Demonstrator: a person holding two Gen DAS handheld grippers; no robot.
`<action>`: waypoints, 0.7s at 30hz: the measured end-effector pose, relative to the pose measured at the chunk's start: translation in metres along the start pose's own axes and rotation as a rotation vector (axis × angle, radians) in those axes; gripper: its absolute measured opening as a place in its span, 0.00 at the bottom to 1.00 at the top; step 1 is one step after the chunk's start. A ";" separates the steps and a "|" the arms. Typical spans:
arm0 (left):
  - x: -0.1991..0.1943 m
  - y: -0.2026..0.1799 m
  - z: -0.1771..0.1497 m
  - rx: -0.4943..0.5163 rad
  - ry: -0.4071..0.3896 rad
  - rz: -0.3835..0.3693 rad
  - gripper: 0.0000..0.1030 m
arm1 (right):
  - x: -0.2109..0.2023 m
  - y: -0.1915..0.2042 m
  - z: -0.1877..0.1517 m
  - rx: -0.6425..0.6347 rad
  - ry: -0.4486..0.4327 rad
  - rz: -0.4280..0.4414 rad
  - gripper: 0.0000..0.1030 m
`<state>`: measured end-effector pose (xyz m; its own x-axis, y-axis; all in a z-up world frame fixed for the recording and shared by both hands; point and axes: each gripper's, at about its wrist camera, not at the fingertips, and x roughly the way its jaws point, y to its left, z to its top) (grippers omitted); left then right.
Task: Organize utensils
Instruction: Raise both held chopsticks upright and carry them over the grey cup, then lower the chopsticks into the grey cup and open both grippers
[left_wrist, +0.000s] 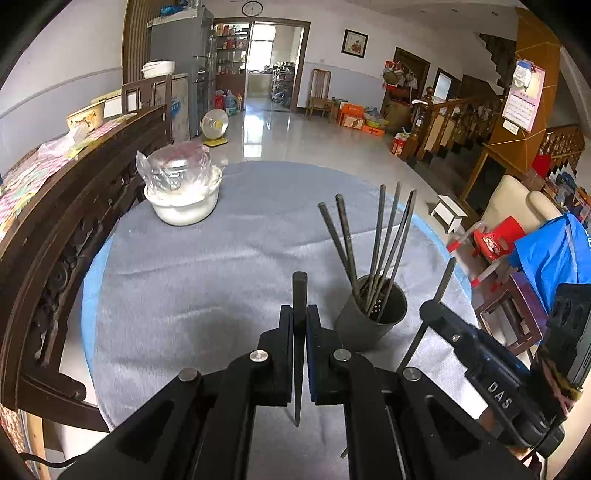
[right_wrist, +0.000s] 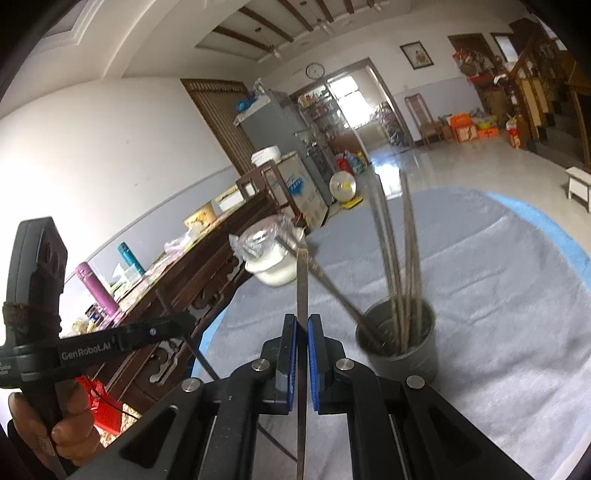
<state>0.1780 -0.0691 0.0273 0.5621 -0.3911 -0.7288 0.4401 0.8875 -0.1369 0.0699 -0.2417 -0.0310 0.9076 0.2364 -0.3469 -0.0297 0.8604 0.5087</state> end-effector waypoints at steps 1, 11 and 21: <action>-0.001 -0.001 0.001 0.002 -0.003 -0.001 0.06 | -0.002 -0.001 0.003 0.000 -0.007 -0.002 0.07; -0.015 -0.015 0.019 0.035 -0.046 -0.011 0.06 | -0.021 -0.001 0.027 -0.029 -0.074 -0.026 0.07; -0.039 -0.030 0.050 0.076 -0.121 -0.036 0.06 | -0.040 0.003 0.069 -0.077 -0.168 -0.075 0.07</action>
<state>0.1783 -0.0930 0.0934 0.6232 -0.4535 -0.6371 0.5112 0.8528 -0.1069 0.0629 -0.2800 0.0386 0.9653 0.0977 -0.2420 0.0142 0.9061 0.4228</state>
